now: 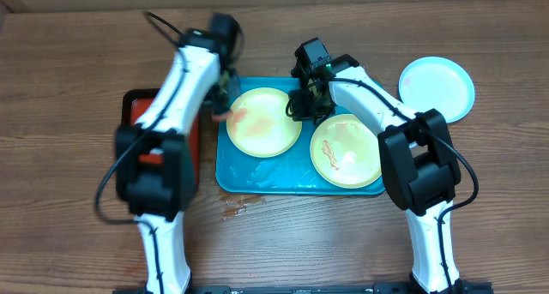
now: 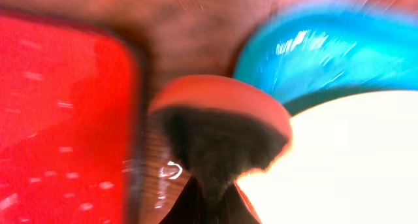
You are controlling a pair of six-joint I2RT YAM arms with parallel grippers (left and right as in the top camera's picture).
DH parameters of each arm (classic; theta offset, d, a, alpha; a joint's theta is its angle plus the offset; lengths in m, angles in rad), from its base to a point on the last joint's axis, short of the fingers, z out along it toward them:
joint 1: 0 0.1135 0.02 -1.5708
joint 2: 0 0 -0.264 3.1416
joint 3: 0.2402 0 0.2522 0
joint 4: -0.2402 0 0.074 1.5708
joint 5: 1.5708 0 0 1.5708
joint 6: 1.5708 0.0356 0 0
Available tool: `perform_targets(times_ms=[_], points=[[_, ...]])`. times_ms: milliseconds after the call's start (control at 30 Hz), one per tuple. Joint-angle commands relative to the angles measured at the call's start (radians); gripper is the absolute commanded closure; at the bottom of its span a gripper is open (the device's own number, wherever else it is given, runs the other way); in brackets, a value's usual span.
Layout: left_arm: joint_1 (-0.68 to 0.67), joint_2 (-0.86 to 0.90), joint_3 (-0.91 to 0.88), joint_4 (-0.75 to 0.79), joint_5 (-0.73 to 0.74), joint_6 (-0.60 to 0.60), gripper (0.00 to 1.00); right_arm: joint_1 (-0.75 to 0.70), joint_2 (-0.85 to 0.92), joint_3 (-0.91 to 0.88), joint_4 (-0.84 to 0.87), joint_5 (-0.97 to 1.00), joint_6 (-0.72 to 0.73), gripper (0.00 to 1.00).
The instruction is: Clean dirty plates on tray and stack at the side
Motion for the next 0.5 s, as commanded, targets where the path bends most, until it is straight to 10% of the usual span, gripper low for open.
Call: perform_targets(times_ms=[0,467], points=[[0.074,-0.173,0.042,-0.013,0.056,-0.010,0.96,0.038,-0.110,0.050,-0.023,0.207,-0.108,0.96],[0.350,-0.216,-0.017,-0.119,0.047,-0.010,0.96,0.445,-0.247,0.072,0.098,1.434,-0.702,0.96]])
